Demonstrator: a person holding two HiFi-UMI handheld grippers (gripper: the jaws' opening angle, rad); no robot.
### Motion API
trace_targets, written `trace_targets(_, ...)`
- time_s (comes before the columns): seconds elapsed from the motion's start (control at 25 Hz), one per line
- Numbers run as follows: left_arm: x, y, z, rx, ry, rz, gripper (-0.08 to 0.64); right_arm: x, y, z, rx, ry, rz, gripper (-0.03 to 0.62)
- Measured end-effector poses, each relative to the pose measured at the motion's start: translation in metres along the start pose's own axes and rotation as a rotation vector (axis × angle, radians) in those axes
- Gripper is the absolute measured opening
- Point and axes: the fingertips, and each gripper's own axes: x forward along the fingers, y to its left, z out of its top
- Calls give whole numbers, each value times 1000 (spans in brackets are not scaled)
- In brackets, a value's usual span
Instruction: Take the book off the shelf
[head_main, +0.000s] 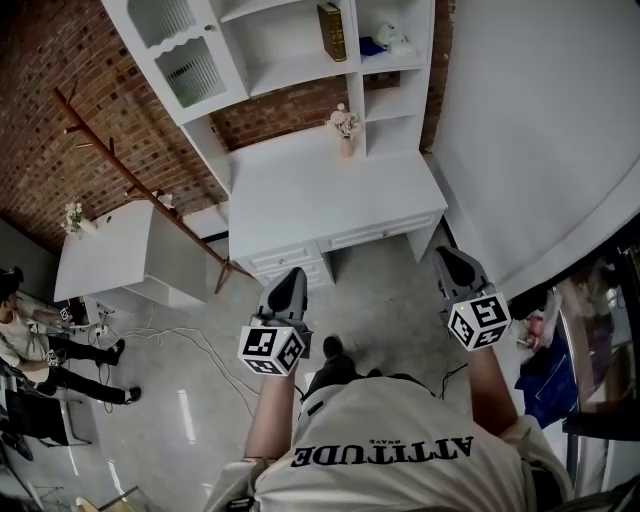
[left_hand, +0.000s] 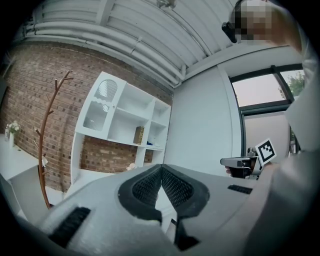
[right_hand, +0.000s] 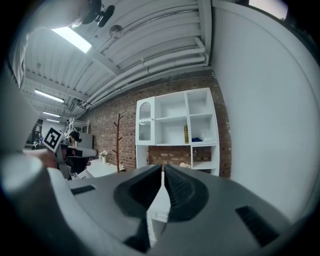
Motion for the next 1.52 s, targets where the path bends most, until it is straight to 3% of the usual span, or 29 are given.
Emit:
trace_targets(1.08,141,135,23,-37,9,-106,25,171,-14,32,-48,34,-80,35)
trace_targets(1.52,181,182,27,-6,27,-202,25,236,-4,38,-62,53,-110,35)
